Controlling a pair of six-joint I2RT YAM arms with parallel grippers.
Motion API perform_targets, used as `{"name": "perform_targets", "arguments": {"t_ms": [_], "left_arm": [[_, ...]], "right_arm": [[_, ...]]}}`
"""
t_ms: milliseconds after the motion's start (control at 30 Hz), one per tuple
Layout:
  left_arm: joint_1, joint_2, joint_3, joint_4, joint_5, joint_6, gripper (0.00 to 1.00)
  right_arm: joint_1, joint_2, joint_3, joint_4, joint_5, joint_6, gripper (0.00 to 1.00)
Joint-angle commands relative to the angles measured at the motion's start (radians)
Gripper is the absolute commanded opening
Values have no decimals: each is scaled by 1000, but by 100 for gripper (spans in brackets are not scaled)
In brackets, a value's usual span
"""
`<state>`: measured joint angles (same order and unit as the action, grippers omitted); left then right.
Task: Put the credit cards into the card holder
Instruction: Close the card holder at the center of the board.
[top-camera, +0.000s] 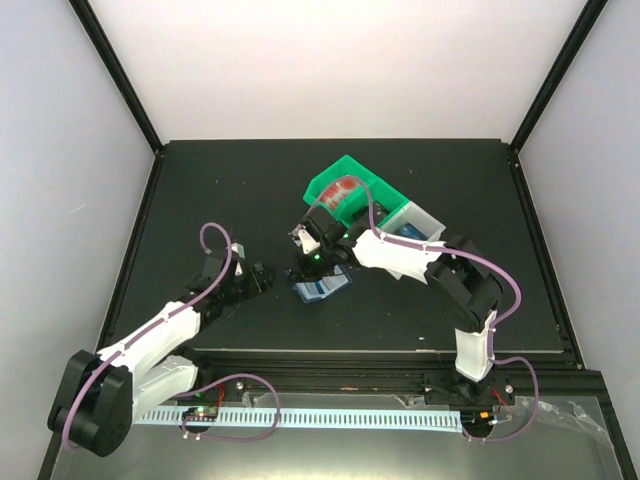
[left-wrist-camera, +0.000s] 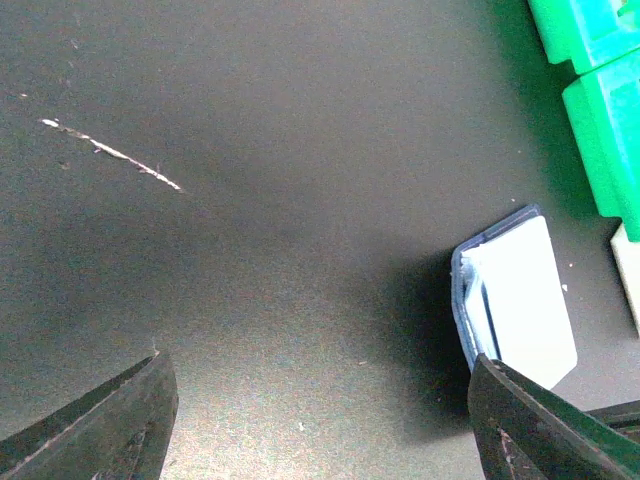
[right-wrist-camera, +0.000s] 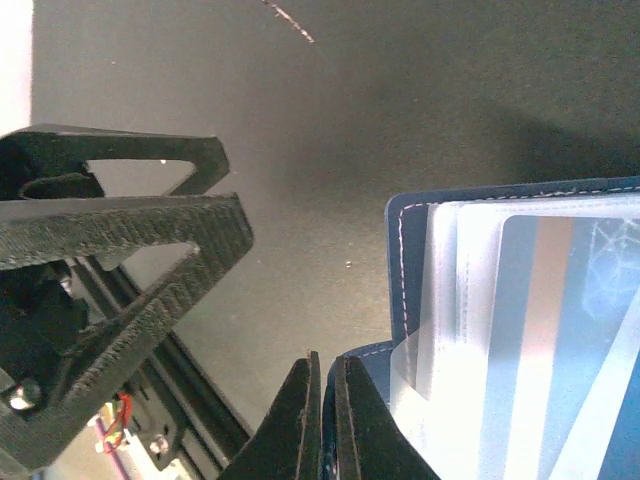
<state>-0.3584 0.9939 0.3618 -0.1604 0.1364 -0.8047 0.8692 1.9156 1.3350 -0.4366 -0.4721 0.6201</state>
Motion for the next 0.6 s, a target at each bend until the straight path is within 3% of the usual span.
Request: {"name": "perform_targets", "arguments": {"t_ms": [0, 300, 567], "left_arm": [[9, -11, 12, 0, 60, 16, 82], [9, -18, 24, 23, 109, 18, 82], [9, 20, 52, 27, 153, 45, 83]], "right_arm": [[-9, -31, 23, 49, -88, 55, 1], [-61, -47, -15, 146, -239, 98, 1], [-159, -39, -103, 186, -245, 97, 1]]}}
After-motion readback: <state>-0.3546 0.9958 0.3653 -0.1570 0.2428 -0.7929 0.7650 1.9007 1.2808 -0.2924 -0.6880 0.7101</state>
